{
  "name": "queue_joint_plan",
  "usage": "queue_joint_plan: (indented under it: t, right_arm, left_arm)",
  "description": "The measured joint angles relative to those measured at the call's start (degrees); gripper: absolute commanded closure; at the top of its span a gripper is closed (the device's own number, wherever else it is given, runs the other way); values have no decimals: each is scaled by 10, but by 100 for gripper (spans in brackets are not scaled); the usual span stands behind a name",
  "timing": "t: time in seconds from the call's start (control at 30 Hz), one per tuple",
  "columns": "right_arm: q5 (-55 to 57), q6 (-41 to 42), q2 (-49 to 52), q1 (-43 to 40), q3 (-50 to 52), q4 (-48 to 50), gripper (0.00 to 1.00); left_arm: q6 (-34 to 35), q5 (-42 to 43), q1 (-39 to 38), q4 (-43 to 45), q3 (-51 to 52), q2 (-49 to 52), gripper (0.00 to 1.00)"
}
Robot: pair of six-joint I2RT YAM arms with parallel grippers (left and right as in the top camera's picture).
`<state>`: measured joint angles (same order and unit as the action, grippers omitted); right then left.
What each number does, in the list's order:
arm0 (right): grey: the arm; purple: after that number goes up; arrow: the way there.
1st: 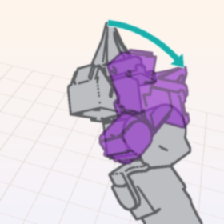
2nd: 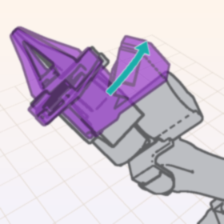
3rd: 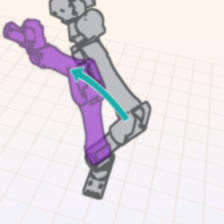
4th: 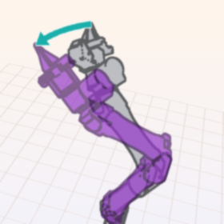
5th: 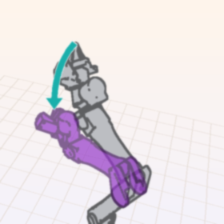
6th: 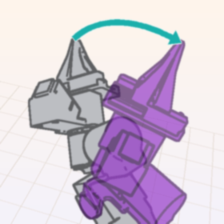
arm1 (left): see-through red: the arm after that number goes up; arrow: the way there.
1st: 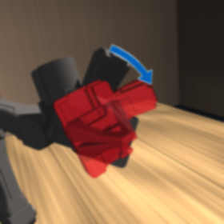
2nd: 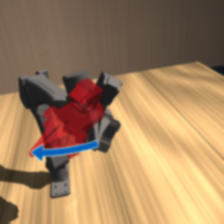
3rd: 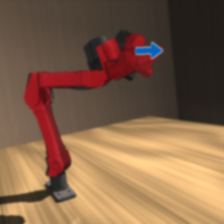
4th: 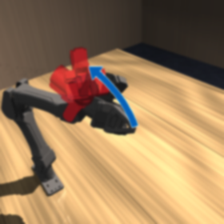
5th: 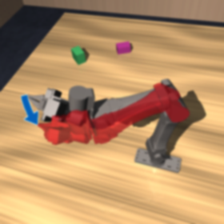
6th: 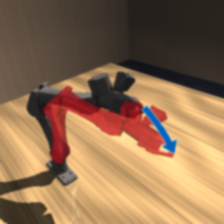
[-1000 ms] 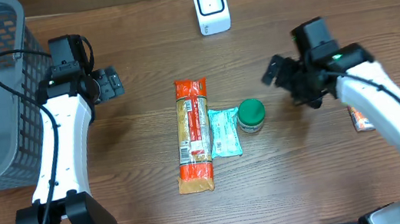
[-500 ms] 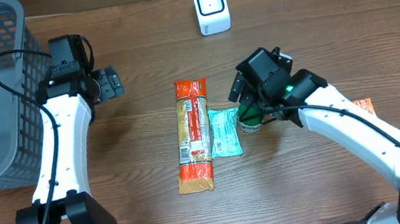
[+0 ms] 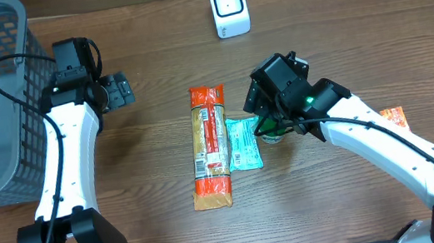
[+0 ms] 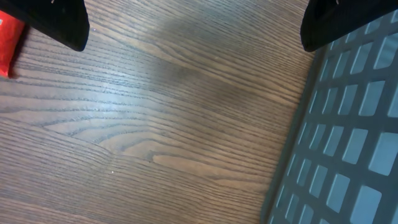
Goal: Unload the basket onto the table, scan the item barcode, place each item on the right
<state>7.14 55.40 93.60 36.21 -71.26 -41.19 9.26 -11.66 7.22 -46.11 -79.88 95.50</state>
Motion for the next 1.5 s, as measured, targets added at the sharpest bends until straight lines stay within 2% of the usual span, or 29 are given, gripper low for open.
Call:
queue_joint_plan:
  t: [0.23, 0.3, 0.4, 0.67, 0.93, 1.17, 1.5]
  right_arm:
    - [14, 89, 0, 0, 0, -29, 18]
    - [17, 126, 2, 0, 0, -45, 11]
    - [21, 158, 14, 0, 0, -55, 9]
    - [1, 187, 78, 0, 0, -46, 9]
    - [-8, 192, 96, 0, 0, -64, 25]
    - [4, 131, 95, 0, 0, -88, 29]
    - [12, -92, 95, 0, 0, -80, 28]
  left_arm:
    - [0, 0, 0, 0, 0, 0, 0]
    - [0, 0, 0, 0, 0, 0, 0]
    - [0, 0, 0, 0, 0, 0, 0]
    - [0, 0, 0, 0, 0, 0, 0]
    - [0, 0, 0, 0, 0, 0, 0]
    - [0, 0, 0, 0, 0, 0, 0]
    - [0, 0, 0, 0, 0, 0, 0]
